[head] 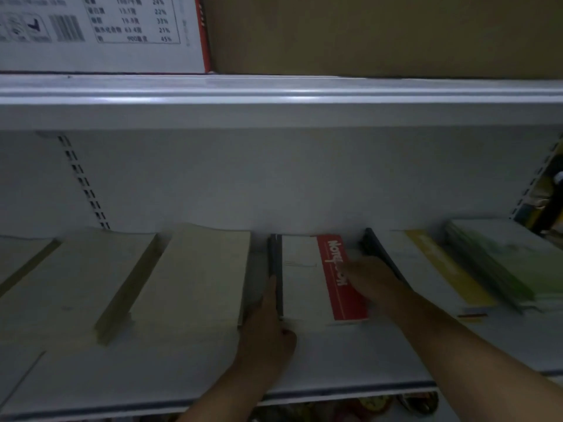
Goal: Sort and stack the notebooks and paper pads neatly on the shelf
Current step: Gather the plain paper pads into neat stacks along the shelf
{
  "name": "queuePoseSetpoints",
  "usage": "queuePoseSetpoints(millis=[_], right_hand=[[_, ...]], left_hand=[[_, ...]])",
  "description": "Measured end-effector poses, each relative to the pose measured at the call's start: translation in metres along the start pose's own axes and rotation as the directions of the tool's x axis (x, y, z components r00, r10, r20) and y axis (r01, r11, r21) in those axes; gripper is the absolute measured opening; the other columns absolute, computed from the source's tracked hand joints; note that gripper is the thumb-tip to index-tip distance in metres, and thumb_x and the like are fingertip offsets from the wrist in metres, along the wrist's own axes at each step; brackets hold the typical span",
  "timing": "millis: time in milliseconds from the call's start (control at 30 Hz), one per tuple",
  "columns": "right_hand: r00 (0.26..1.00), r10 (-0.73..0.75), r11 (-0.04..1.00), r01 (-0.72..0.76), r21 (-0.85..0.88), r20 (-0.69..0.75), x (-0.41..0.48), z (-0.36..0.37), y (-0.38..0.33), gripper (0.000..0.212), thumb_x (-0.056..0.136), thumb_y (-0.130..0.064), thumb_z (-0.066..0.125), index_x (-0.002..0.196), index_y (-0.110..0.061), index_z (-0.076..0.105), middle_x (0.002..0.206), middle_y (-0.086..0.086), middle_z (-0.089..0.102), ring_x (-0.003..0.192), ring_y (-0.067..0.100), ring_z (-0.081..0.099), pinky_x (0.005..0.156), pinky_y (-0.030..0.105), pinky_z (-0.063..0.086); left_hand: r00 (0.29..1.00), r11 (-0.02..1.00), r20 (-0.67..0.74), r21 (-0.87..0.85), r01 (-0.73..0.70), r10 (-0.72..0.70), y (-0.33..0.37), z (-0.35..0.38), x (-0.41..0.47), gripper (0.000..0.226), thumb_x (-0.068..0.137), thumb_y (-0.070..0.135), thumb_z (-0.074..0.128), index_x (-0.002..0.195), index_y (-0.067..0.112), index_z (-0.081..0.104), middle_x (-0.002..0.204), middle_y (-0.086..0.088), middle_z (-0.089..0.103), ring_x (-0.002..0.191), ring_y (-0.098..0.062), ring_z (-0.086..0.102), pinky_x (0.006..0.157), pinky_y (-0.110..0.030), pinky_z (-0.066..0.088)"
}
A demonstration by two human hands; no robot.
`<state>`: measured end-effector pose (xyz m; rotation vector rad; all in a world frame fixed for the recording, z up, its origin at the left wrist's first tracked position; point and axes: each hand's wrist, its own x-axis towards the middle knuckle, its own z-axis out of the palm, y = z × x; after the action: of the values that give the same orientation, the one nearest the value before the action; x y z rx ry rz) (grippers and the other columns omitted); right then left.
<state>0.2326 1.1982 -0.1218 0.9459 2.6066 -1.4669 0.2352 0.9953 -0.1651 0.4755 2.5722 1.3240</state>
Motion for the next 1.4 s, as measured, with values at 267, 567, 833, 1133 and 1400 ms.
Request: queuePoseSetpoints(millis=[267, 567, 833, 1133, 1400], right_hand=[[0.981, -0.185, 0.97, 0.174, 0.169, 0.052, -0.011, 0.002, 0.021, 0.026, 0.098, -0.024, 0.047, 0.113, -0.015, 0.067, 0.094, -0.001, 0.071, 0.084, 0.014, 0.069, 0.077, 0.03, 0.055], [0.983, -0.184, 0.972, 0.18, 0.149, 0.015, -0.004, 0.013, 0.017, 0.032, 0.102, -0.024, 0.036, 0.122, -0.016, 0.06, 0.105, 0.008, 0.067, 0.086, 0.022, 0.065, 0.072, 0.024, 0.051], [0.978, -0.174, 0.902, 0.113, 0.417, 0.113, -0.01, 0.005, 0.018, 0.02, 0.098, -0.011, 0.045, 0.1, -0.013, 0.065, 0.096, 0.007, 0.07, 0.083, 0.021, 0.068, 0.07, 0.028, 0.053], [0.983, -0.109, 0.858, 0.018, 0.513, 0.149, 0.004, 0.009, 0.024, 0.019, 0.096, -0.016, 0.05, 0.104, -0.009, 0.066, 0.1, 0.012, 0.072, 0.091, 0.03, 0.069, 0.089, 0.044, 0.053], [0.984, -0.127, 0.911, 0.066, 0.408, 0.124, 0.012, 0.016, 0.018, 0.033, 0.095, -0.004, 0.041, 0.089, -0.027, 0.065, 0.091, 0.003, 0.071, 0.083, 0.024, 0.07, 0.083, 0.042, 0.056]], left_hand=[[0.995, 0.995, -0.076, -0.072, 0.064, -0.07, -0.003, 0.007, 0.005, 0.087, 0.072, 0.002, 0.054, 0.142, 0.04, 0.019, 0.106, 0.003, 0.06, 0.092, -0.014, 0.06, 0.074, -0.025, 0.053], [0.987, 0.97, 0.029, -0.183, 0.16, -0.158, 0.021, -0.006, 0.004, 0.071, 0.084, -0.007, 0.048, 0.131, 0.044, 0.033, 0.09, 0.022, 0.051, 0.076, 0.002, 0.053, 0.056, -0.002, 0.042], [0.903, 0.75, 0.175, -0.509, 0.423, -0.392, 0.052, -0.026, 0.037, 0.023, 0.084, 0.008, 0.062, 0.107, 0.003, 0.062, 0.083, -0.008, 0.062, 0.069, -0.02, 0.058, 0.055, -0.022, 0.046], [0.895, 0.765, 0.149, -0.472, 0.439, -0.421, 0.061, -0.031, 0.06, 0.016, 0.091, 0.011, 0.055, 0.106, 0.006, 0.057, 0.079, -0.003, 0.05, 0.068, -0.017, 0.046, 0.056, -0.023, 0.036], [0.893, 0.72, 0.102, -0.555, 0.418, -0.439, 0.055, -0.027, 0.079, 0.025, 0.095, 0.022, 0.052, 0.102, 0.001, 0.065, 0.087, -0.012, 0.058, 0.078, -0.027, 0.053, 0.068, -0.031, 0.042]])
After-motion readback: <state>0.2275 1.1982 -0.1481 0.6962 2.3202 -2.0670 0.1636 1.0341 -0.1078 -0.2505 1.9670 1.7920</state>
